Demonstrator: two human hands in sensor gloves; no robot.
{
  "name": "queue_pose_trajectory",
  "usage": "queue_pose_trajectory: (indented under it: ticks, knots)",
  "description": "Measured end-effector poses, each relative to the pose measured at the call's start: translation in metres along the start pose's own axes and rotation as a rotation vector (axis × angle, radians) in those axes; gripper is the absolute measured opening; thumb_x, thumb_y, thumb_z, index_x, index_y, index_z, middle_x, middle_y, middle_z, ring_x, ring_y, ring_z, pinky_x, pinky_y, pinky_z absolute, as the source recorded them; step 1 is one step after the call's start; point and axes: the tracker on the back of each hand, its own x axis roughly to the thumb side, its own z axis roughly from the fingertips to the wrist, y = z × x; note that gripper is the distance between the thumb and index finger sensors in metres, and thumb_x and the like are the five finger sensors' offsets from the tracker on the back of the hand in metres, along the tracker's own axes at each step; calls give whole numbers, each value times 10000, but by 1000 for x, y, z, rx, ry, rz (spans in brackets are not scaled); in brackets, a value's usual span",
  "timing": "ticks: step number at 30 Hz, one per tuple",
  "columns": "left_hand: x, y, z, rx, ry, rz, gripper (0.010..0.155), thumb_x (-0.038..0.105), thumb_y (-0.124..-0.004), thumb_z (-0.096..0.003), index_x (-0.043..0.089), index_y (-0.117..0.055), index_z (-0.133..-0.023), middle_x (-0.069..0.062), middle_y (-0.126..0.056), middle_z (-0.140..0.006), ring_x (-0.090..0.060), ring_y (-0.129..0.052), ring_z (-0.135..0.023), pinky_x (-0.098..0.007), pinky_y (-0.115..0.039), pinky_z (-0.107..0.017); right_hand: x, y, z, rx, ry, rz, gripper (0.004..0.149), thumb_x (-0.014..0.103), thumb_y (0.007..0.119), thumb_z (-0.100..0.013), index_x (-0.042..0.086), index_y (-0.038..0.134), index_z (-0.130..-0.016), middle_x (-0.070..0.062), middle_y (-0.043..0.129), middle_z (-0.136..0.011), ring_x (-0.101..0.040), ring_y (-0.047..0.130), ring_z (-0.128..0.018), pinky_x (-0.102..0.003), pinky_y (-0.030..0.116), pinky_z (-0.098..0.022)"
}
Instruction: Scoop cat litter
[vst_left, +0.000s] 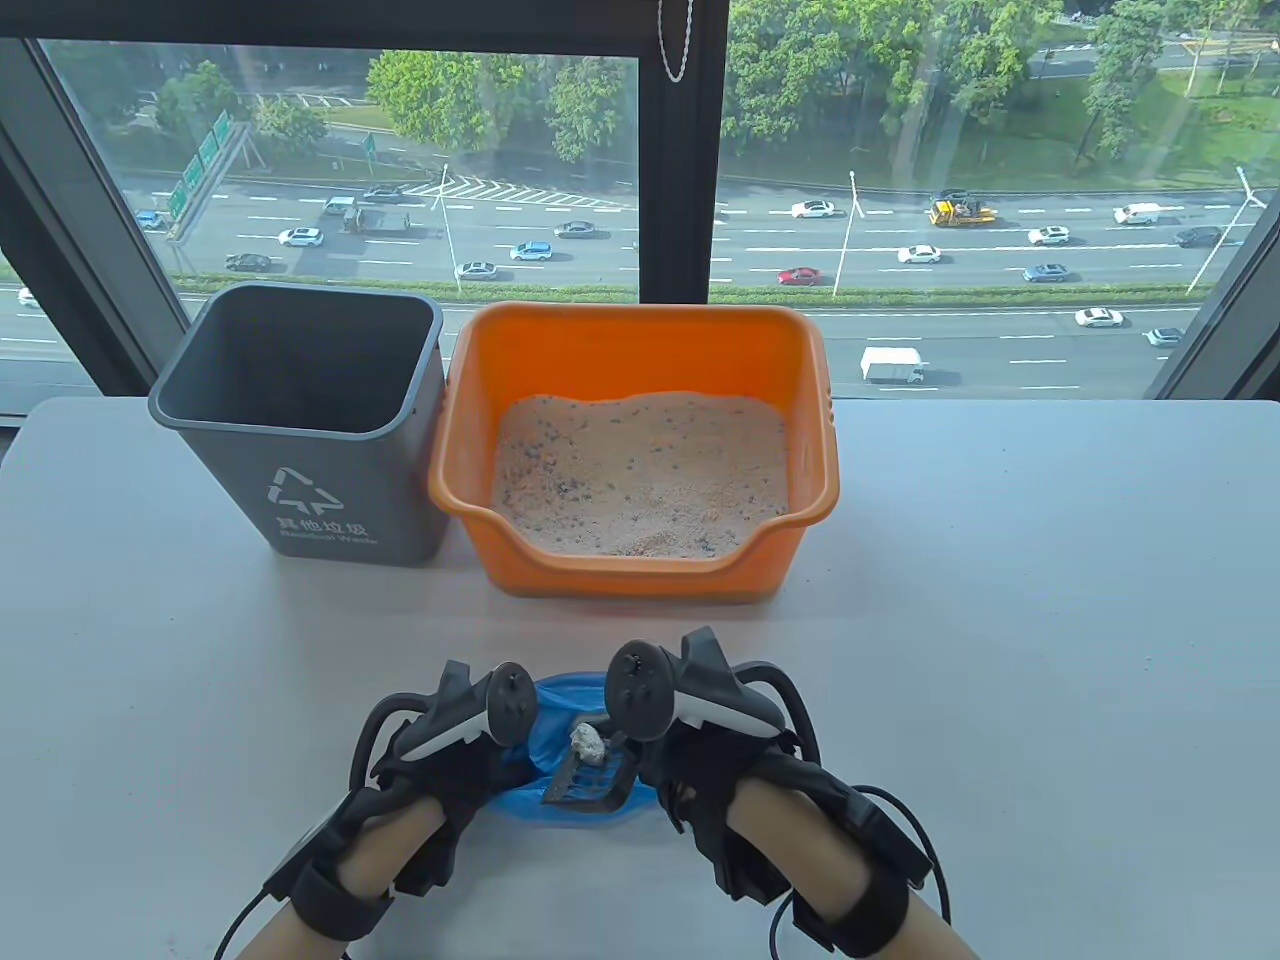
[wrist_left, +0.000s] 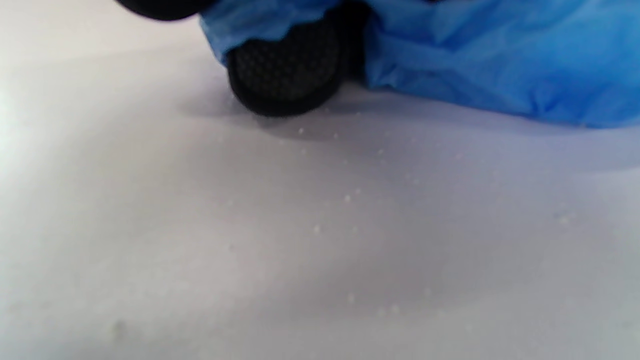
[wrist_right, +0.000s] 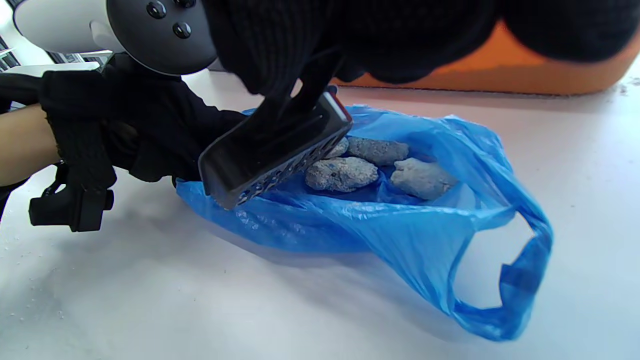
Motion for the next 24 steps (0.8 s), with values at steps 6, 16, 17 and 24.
queue_pose_trajectory:
  ticks: [6,16,17,24]
  knots:
    - [0,0,0,1,0,-3,715,494,-758,-466,395,-379,-1064,75,-844,-708,-98,-943,-475,-381,-720,-441,-5,-17,1,39,54,62,552,276,866,-385,52,775,-881,-289,781,-763,-191,872,-281,-413,770,-225]
    - [0,0,0,2,1,-5,713,496,-756,-466,398,-379,-1063,77,-843,-710,-97,-943,-475,-380,-721,-441,-60,-24,43,-27,182,-11,547,278,847,-392,62,764,-888,-282,772,-776,-193,870,-302,-415,769,-244]
    - [0,0,0,2,2,-6,715,496,-756,-465,396,-379,-1064,77,-843,-709,-97,-943,-475,-381,-720,-441,-68,-26,50,-66,178,-54,549,281,840,-396,61,757,-891,-280,771,-778,-191,870,-304,-415,769,-246]
    - [0,0,0,3,3,-6,714,499,-755,-466,400,-377,-1064,80,-841,-711,-96,-943,-476,-380,-720,-441,-141,-13,86,-278,388,-279,554,268,731,-437,30,662,-933,-305,699,-811,-204,837,-343,-433,744,-271]
